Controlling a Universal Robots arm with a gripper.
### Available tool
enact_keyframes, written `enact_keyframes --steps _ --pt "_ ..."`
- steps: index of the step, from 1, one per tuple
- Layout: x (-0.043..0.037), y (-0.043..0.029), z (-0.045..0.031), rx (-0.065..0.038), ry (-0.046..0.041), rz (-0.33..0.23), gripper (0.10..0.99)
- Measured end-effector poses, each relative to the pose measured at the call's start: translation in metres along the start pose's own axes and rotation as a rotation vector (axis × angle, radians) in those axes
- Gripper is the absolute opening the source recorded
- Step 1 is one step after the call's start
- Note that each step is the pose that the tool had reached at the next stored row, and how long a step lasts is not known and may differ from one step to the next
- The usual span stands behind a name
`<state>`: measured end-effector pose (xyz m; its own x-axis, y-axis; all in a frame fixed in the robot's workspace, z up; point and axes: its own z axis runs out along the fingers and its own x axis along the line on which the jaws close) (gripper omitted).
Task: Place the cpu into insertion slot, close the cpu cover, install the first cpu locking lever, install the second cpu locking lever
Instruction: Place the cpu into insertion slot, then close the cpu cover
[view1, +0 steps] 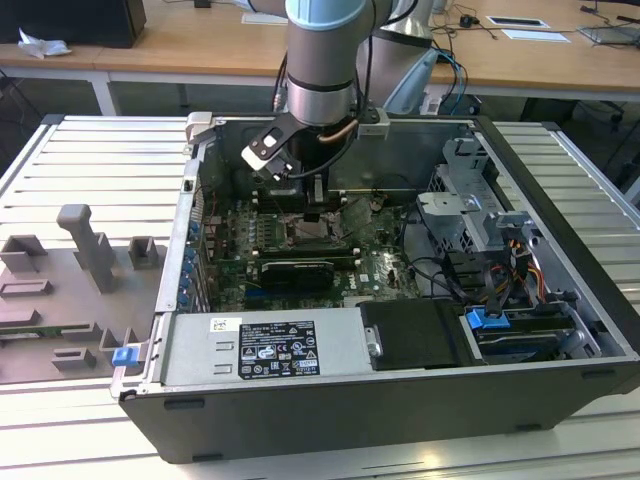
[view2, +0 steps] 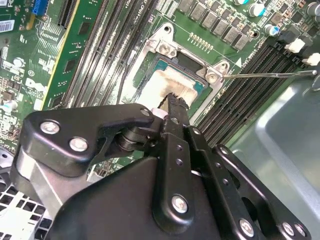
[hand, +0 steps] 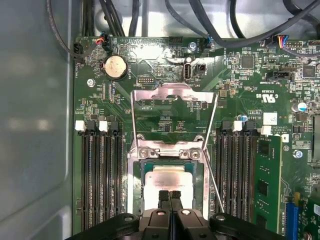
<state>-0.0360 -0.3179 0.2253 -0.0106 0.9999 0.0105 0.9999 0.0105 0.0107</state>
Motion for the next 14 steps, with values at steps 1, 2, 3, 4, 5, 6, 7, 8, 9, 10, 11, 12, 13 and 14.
enact_keyframes --steps 1,2,3,4,5,6,7,8,9,10,11,12,13,14 --pt "0.0 0.0 -0.001 0.0 0.0001 0.0 0.106" --pt "0.0001 0.0 -0.0016 0.0 0.0002 0.0 0.106" --pt "0.0001 0.0 -0.0023 0.0 0.0001 0.0 0.106" --pt "0.0001 -0.0001 -0.003 0.0 0.0001 0.0 0.106" --pt "0.0001 -0.0001 -0.0036 0.0 0.0001 0.0 0.106" --pt "0.0001 -0.0001 -0.0058 0.0 0.0002 0.0 0.106" --pt "0.0002 0.0 -0.0077 0.0 0.0002 0.0 0.106" --pt "0.0 0.0012 -0.0078 0.0 0.0002 0.0 0.106" --pt "-0.0002 0.004 -0.0079 0.0 0.0 0.0 0.106" --pt "-0.0004 0.0046 -0.0078 0.0 0.0002 0.0 0.106" --pt "-0.0006 0.0049 -0.0078 0.0 0.0001 0.0 0.106" --pt "-0.0013 0.0057 -0.0078 0.0 0.0002 0.0 0.106" --pt "-0.0017 0.0066 -0.0077 0.0 0.0002 0.001 0.106" --pt "-0.0019 0.0081 -0.0077 0.0 0.0001 0.003 0.106"
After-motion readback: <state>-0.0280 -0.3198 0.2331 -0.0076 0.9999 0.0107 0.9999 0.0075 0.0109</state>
